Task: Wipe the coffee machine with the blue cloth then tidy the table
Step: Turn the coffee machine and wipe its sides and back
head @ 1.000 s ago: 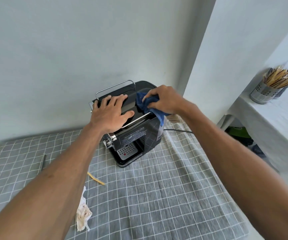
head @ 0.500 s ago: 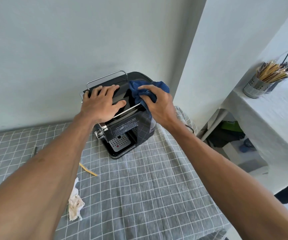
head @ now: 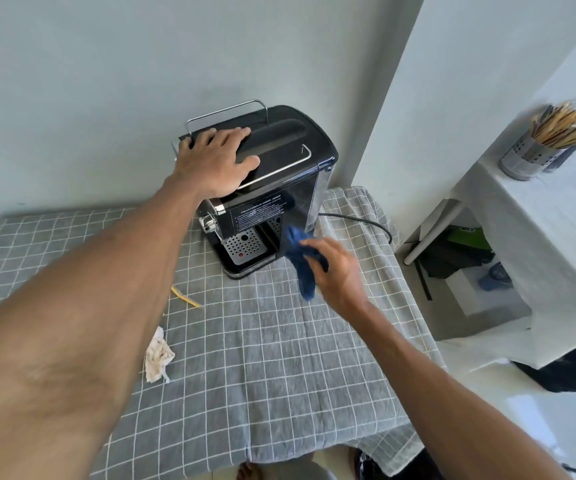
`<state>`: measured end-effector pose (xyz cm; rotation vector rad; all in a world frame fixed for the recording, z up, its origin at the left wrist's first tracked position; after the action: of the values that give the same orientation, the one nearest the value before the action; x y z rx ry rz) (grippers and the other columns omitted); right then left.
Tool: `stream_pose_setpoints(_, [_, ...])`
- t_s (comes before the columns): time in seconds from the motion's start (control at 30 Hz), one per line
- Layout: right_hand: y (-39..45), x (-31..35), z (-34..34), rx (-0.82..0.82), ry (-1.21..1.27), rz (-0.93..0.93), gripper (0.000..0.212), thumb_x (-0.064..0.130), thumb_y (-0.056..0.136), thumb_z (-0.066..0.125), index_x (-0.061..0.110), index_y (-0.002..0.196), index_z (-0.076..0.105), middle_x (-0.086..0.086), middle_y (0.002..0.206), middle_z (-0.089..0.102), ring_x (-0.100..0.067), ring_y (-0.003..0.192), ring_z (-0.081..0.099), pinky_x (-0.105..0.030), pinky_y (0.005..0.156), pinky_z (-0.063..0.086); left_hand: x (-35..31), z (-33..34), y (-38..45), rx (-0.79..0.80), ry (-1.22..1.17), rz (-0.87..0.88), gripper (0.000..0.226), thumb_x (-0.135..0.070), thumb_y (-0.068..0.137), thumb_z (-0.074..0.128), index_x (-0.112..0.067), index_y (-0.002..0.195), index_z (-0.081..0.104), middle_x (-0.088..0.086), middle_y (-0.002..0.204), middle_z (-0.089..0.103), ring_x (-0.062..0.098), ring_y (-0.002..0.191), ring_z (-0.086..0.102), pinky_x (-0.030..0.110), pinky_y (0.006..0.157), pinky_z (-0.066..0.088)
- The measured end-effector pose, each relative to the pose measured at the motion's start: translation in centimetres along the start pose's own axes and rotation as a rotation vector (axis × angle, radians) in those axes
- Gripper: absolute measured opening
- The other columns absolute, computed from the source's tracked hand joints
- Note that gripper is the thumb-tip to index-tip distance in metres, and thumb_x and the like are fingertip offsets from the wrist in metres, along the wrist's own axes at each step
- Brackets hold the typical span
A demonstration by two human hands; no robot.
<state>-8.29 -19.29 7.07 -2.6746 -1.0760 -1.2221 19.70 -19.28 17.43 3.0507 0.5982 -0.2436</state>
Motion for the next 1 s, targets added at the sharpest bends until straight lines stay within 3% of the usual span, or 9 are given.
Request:
stream_pose_setpoints(0.1, [-4.0, -1.9, 4.0, 0.357, -0.172, 0.056, 0.032, 0.023, 0.103, 0.059, 0.021, 0.135, 0.064, -0.006, 0.138, 0.059, -0.023, 0.122, 0.056, -0.046, 0.107, 0.050, 0.0, 0.0, 0.1, 0.003, 0.008, 0.003, 0.069, -0.069, 0.098, 0.024, -0.040, 0.160, 0.014, -0.010, 0.169, 0.019, 0.024, 0.155, 0.015, 0.058, 0.121, 0.011])
stream_pose_setpoints(0.2, [-9.5, -4.4, 8.5, 0.756, -0.522, 0.084, 0.067, 0.051, 0.105, 0.044, 0.028, 0.163, 0.021, -0.010, 0.172, 0.008, -0.038, 0.157, 0.008, -0.057, 0.127, 0.013, 0.2, 0.2, 0.2, 0.010, 0.017, 0.001, 0.070, -0.070, 0.098, 0.022, -0.041, 0.160, 0.013, -0.010, 0.169, 0.018, 0.023, 0.155, 0.014, 0.059, 0.122, 0.011])
stream_pose_setpoints(0.3, [-12.0, -5.5, 10.4, 0.784, -0.627, 0.078, 0.083, 0.063, 0.103, 0.034, 0.026, 0.164, -0.009, -0.012, 0.171, -0.017, -0.041, 0.157, -0.013, -0.059, 0.126, 0.001, 0.3, 0.3, 0.1, 0.008, 0.018, 0.001, 0.071, -0.070, 0.097, 0.022, -0.041, 0.160, 0.012, -0.011, 0.169, 0.018, 0.023, 0.155, 0.014, 0.059, 0.122, 0.011])
stream_pose_setpoints(0.47, [-8.5, -5.1, 9.2, 0.939, -0.540, 0.178, 0.077, 0.062, 0.104, 0.037, 0.028, 0.165, 0.004, -0.008, 0.173, -0.006, -0.039, 0.158, -0.003, -0.060, 0.126, 0.010, 0.1, 0.2, 0.0, 0.002, 0.017, 0.002, 0.069, -0.069, 0.098, 0.023, -0.041, 0.160, 0.013, -0.012, 0.168, 0.019, 0.023, 0.154, 0.015, 0.057, 0.122, 0.012])
stream_pose_setpoints(0.53, [-5.2, -3.1, 7.4, 0.817, -0.312, 0.256, 0.070, 0.059, 0.104, 0.039, 0.025, 0.162, 0.023, -0.008, 0.170, 0.017, -0.035, 0.156, 0.018, -0.056, 0.124, 0.023, 0.0, 0.2, -0.1, -0.002, 0.014, 0.002, 0.068, -0.068, 0.098, 0.024, -0.041, 0.160, 0.013, -0.012, 0.168, 0.019, 0.023, 0.154, 0.014, 0.057, 0.122, 0.012])
stream_pose_setpoints(0.63, [0.7, 1.8, 3.4, 0.353, 0.016, 0.239, 0.057, 0.053, 0.105, 0.044, 0.022, 0.153, 0.042, -0.007, 0.151, 0.044, -0.023, 0.131, 0.051, -0.042, 0.112, 0.043, 0.0, 0.1, -0.3, -0.005, 0.007, -0.002, 0.067, -0.068, 0.099, 0.025, -0.042, 0.160, 0.014, -0.014, 0.168, 0.019, 0.022, 0.155, 0.014, 0.057, 0.122, 0.011])
stream_pose_setpoints(0.7, [3.7, 4.7, 1.3, 0.097, 0.173, 0.197, 0.049, 0.049, 0.104, 0.049, 0.021, 0.144, 0.051, -0.003, 0.135, 0.053, -0.014, 0.117, 0.057, -0.037, 0.105, 0.050, -0.1, 0.1, -0.3, -0.009, 0.003, -0.009, 0.066, -0.069, 0.099, 0.026, -0.044, 0.159, 0.015, -0.015, 0.168, 0.019, 0.020, 0.155, 0.014, 0.056, 0.122, 0.012])
stream_pose_setpoints(0.83, [6.9, 7.8, 0.0, -0.198, 0.377, 0.291, 0.050, 0.055, 0.098, 0.056, 0.023, 0.136, 0.050, 0.001, 0.129, 0.046, -0.013, 0.113, 0.055, -0.038, 0.102, 0.052, 0.0, -0.2, -0.2, -0.025, -0.047, -0.033, 0.065, -0.070, 0.097, 0.033, -0.047, 0.157, 0.022, -0.017, 0.166, 0.025, 0.019, 0.153, 0.018, 0.054, 0.122, 0.013])
stream_pose_setpoints(1.0, [8.4, 8.8, 1.5, -0.280, 0.412, 0.488, 0.085, 0.070, 0.091, 0.057, 0.028, 0.158, 0.025, -0.006, 0.165, 0.011, -0.028, 0.150, 0.024, -0.036, 0.114, 0.029, -0.2, -0.6, -0.3, -0.071, -0.091, -0.038, 0.062, -0.068, 0.095, 0.042, -0.047, 0.153, 0.033, -0.014, 0.158, 0.037, 0.018, 0.147, 0.030, 0.053, 0.119, 0.019])
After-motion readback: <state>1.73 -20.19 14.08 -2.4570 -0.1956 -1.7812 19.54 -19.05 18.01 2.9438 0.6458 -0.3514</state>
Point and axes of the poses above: each hand's wrist, its own y-axis towards the middle knuckle, its own z-axis out of the palm, x = y × z, the point moved 4 cm from there along y, towards the middle knuckle
